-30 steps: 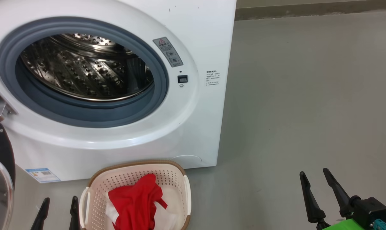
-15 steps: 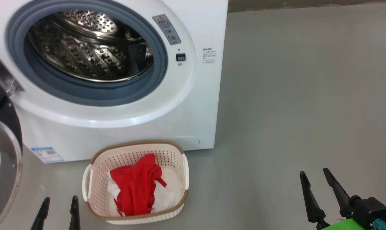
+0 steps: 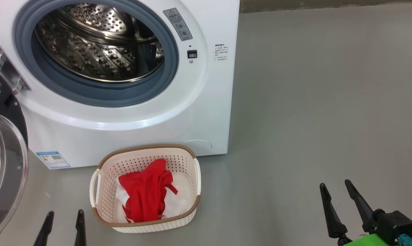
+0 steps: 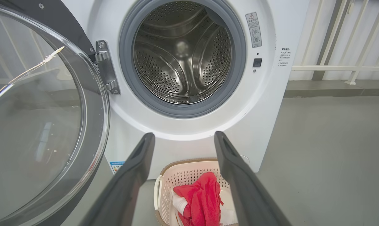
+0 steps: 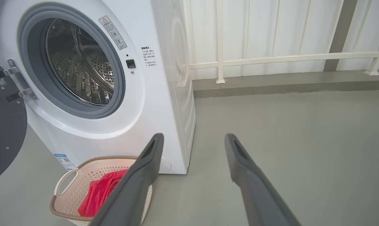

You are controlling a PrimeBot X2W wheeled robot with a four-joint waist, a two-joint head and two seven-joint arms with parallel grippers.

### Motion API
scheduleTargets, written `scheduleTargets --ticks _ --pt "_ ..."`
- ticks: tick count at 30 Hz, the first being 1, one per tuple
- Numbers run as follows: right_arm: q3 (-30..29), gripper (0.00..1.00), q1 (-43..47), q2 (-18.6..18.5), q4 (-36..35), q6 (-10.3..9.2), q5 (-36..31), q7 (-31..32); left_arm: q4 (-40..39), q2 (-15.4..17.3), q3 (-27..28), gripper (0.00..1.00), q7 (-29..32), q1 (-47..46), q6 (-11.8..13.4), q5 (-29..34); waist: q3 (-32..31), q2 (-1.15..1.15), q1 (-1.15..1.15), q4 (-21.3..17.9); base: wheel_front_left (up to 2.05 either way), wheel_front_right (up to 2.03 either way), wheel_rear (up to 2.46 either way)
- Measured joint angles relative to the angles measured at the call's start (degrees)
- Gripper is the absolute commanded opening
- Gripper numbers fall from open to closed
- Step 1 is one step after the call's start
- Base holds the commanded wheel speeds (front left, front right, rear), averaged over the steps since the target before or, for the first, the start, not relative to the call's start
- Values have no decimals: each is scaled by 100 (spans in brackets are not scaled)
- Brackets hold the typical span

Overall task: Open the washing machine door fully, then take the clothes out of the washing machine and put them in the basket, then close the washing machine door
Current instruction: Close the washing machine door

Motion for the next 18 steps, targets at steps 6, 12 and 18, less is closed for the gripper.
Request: scheduleTargets --ticks 6,12,18 --pt "38 100 0 -8 0 0 0 0 55 0 -40 100 0 -3 0 -7 -31 0 0 38 0 0 0" --pt "186 100 0 -33 19 0 0 0 140 -7 -56 100 -1 -3 2 -126 -73 0 0 222 0 0 0" --pt "369 100 -16 -112 97 0 0 0 218 -12 -70 100 0 2 73 -223 -125 0 0 524 0 0 0"
